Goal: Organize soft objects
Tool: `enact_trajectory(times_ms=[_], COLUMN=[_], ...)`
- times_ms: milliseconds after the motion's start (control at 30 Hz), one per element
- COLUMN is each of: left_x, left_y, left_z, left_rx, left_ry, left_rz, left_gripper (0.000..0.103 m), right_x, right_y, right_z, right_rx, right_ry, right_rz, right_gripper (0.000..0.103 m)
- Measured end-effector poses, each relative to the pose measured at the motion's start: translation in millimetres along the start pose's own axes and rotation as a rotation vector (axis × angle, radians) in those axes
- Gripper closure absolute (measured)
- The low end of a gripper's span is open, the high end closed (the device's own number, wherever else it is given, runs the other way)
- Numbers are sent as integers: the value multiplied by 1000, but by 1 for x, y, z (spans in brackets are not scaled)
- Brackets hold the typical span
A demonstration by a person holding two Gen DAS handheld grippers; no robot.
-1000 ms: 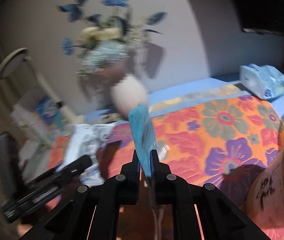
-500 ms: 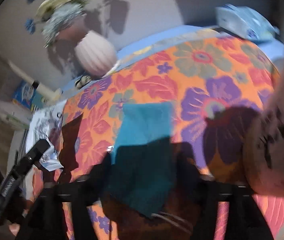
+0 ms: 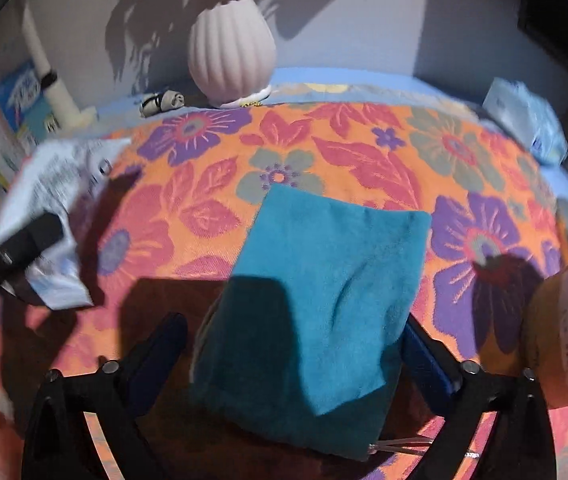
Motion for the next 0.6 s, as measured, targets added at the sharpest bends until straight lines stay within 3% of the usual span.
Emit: enact_trajectory(times_ms=[33,67,133,200,367,600], left_x=[1,1,3,2,-8,-23], left_y=[1,1,4,12,40,78], left_z=[0,-2,-8,-17,-39,-82], left_rx=[0,1,11,40,77,117], left_ry=[-2,-7,-14,-16,-32,-64], left_rz=[1,2,3,-9,-62,-135], left_gripper=[53,53,53,53,53,53], right_x=[0,1,1,-1,-7,-23], right_y=[2,5,11,16,51,119], right_z=[0,-1,-4,-9,-14,-23], right_rx=[12,5,-1,-28,-167,-213], right_ry=[11,14,10,-7,-100,-133], right_rz=[-15,-29,-46,-53,-124,-239], right_gripper=[18,31,69,83,86,86])
Point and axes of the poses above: each gripper's, at about its wrist camera, not at the fingertips, and y roughly against the way its jaws point, z to its left, x to its underside, the point moved 8 cm from there along -y, roughly the way its jaws point, and after that the axes turned 4 degrees about x, right-handed, at the moved point
